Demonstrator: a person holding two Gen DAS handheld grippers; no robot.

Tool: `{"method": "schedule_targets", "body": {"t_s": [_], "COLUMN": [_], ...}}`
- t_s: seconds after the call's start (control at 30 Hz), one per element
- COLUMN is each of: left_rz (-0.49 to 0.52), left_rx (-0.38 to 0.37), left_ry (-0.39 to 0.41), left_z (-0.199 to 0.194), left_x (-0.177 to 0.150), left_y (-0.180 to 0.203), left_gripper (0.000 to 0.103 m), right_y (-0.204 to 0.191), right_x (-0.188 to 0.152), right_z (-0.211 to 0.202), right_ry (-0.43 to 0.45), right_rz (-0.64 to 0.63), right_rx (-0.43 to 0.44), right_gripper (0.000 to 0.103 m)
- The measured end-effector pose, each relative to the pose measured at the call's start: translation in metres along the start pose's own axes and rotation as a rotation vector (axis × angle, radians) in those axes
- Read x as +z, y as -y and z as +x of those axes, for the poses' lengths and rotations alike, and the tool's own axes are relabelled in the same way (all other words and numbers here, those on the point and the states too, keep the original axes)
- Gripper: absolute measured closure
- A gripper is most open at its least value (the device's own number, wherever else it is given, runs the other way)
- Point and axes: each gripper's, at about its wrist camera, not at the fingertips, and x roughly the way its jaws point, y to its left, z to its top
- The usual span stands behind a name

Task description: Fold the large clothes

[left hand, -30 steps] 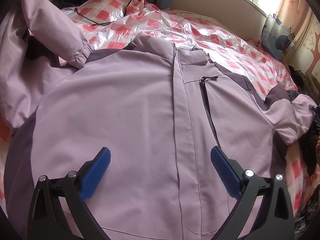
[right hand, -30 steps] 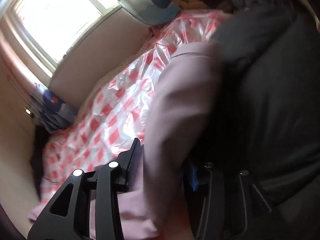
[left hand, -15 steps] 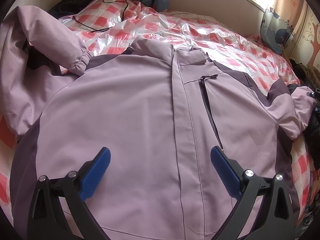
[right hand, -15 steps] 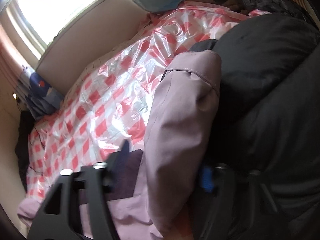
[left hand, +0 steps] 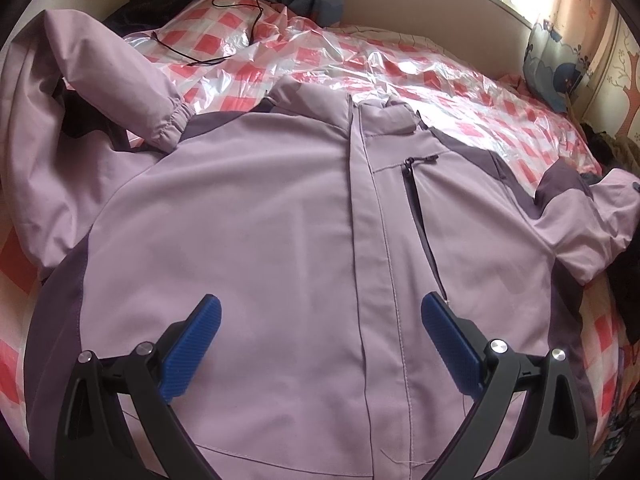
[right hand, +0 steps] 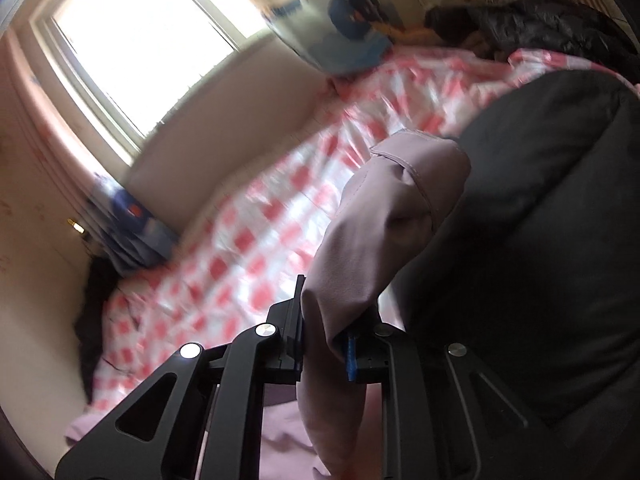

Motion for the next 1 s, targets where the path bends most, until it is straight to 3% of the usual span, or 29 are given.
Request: {"method": "schedule_targets", "body": {"t_s": [0.1, 0.3, 0.5, 0.63, 0.8, 1.0], "left_rz": [-0.022, -0.103, -0.169, -0.246, -0.315, -0.364], "left_rx": [-0.009, -0.022, -0.007, -0.006, 0.030, 0.075], "left_ry": [0.012, 0.057, 0.095, 0.120, 0.167, 0.227], "left_z": [-0.006, -0.027, -0.046, -0.059, -0.078, -0.098], "left_x": [0.002, 0.008, 0.012, 0.012, 0.012, 0.014], "left_y": [-0.005, -0.026, -0.054, -0.082, -0.112, -0.137], "left_gripper": [0.007, 0.007, 0.007, 0.007, 0.007, 0.007], "right_y": [-0.028, -0.120, -0.243, -0.320, -0.383, -0.427], "right_x": [0.010, 0.016, -0.015, -0.066, -0.154, -0.308], "right_z": [-0.021, -0.052, -0.060, -0.055, -0.025, 0.029], "right_ry": [0.055, 0.104, 0.080, 0.039, -0.071, -0.275], "right_rz": [-0.013, -0.113, -0.264, -0.399, -0.539, -0.713], "right_rx": [0.067, 0.207, 0.356, 0.437, 0.495, 0.522], "right_gripper": [0.088, 0.088, 0.088, 0.088, 0.088, 0.088]}}
